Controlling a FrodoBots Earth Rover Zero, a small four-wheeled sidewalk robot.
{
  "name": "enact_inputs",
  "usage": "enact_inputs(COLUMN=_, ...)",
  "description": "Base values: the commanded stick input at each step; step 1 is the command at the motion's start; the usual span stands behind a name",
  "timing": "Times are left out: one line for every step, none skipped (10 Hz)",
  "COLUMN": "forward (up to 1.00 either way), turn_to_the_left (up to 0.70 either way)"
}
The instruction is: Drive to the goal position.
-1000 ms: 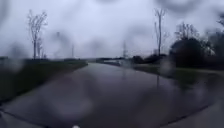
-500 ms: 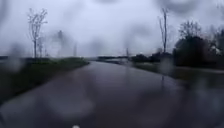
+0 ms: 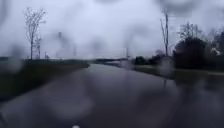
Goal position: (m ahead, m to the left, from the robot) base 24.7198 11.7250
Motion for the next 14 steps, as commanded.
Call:
enact_inputs(forward=0.7, turn_to_the_left=0.0)
enact_inputs(forward=0.7, turn_to_the_left=0.0)
enact_inputs(forward=0.7, turn_to_the_left=0.0)
enact_inputs(forward=0.7, turn_to_the_left=0.0)
enact_inputs(forward=0.7, turn_to_the_left=0.0)
enact_inputs(forward=0.7, turn_to_the_left=0.0)
enact_inputs(forward=0.7, turn_to_the_left=0.0)
enact_inputs(forward=0.7, turn_to_the_left=0.0)
enact_inputs(forward=0.7, turn_to_the_left=0.0)
enact_inputs(forward=0.7, turn_to_the_left=0.0)
enact_inputs(forward=0.7, turn_to_the_left=0.0)
enact_inputs(forward=0.7, turn_to_the_left=0.0)
enact_inputs(forward=0.7, turn_to_the_left=0.0)
enact_inputs(forward=0.7, turn_to_the_left=0.0)
